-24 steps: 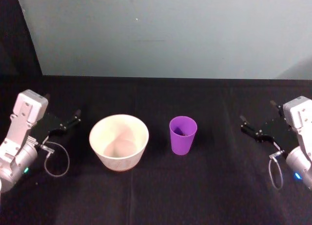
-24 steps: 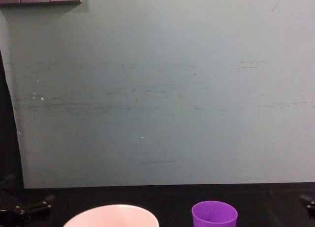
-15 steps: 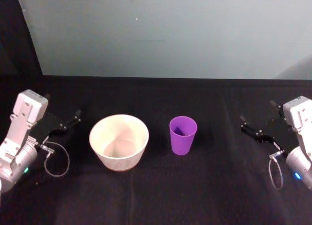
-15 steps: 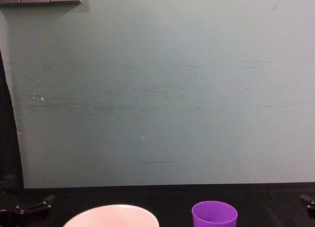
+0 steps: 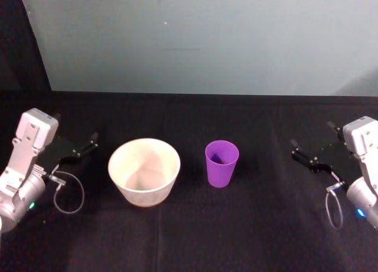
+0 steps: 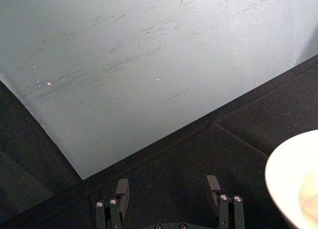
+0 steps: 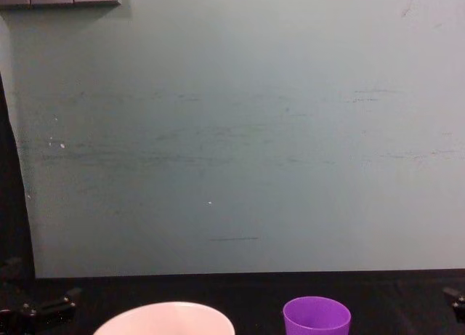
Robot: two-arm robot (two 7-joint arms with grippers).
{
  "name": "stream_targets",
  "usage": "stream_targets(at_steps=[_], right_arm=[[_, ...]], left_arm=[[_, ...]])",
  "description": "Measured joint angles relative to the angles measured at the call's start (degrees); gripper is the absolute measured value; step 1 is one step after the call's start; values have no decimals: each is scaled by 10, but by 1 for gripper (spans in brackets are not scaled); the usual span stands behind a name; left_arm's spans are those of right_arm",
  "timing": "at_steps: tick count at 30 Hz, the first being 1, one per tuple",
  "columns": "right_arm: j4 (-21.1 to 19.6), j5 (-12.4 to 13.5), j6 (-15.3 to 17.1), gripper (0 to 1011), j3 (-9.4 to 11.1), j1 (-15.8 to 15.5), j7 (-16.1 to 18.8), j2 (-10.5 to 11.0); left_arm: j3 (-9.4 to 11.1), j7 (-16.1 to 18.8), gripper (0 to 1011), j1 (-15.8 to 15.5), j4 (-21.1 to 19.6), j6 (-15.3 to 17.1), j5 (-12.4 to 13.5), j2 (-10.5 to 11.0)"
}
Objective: Pick up the cup and pour the mung beans from the cup into the bowl.
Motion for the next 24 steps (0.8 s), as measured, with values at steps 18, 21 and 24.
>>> stream_targets(at_steps=[18, 21, 24], right_arm=[[0, 0, 0, 1003, 0, 0, 0, 0], [0, 0, 0, 1003, 0, 0, 0, 0], [1, 0, 0, 1002, 0, 0, 2, -1]], left_arm=[[0, 0, 1011, 0, 0, 0, 0, 0], [0, 0, 1011, 0, 0, 0, 0, 0], [0, 0, 1011, 0, 0, 0, 0, 0]])
